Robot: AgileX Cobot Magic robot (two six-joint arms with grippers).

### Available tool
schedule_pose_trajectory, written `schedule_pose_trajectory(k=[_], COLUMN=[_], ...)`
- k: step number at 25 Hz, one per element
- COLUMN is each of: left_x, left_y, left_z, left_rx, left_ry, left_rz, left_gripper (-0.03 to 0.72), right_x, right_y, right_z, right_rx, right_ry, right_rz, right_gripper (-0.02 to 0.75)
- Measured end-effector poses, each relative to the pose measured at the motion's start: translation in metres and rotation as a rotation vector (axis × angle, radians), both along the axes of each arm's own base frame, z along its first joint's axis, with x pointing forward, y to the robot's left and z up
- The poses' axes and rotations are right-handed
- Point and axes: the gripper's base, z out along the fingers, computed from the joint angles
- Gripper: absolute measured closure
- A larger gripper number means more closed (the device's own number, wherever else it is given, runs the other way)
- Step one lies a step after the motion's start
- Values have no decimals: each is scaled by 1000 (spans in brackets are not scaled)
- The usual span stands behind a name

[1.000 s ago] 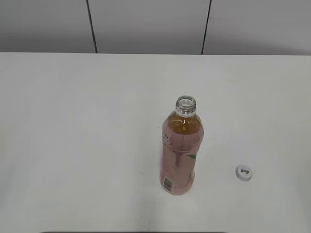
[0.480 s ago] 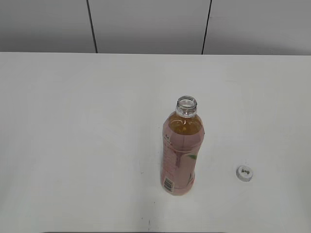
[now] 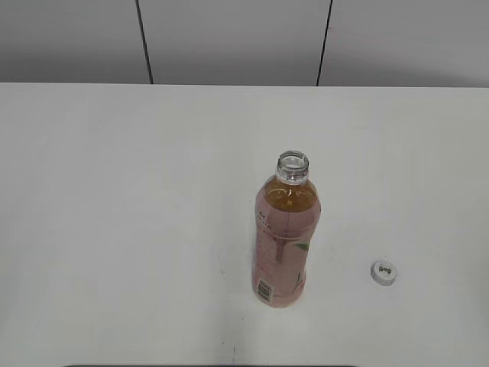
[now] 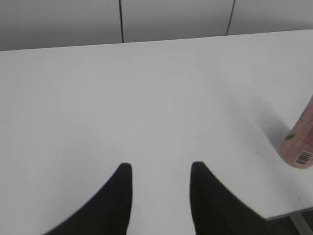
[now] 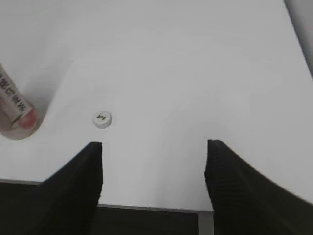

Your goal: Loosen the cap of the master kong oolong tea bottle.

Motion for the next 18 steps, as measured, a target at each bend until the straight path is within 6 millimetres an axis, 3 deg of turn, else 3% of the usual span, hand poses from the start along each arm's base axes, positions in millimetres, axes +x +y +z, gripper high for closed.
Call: schedule_pose_trajectory(k=[5, 18], left_x=[0, 0], left_y=[-1, -2], left_z=[0, 0], left_rx=[0, 0], left_ry=[-1, -1], left_rz=[121, 134], left_gripper=[443, 443], right_x=[-1, -1], right_y=[1, 1], right_z=[0, 0], right_rx=[0, 0], right_ry=[0, -1], right_rz=[-135, -141], right_gripper=[240, 242])
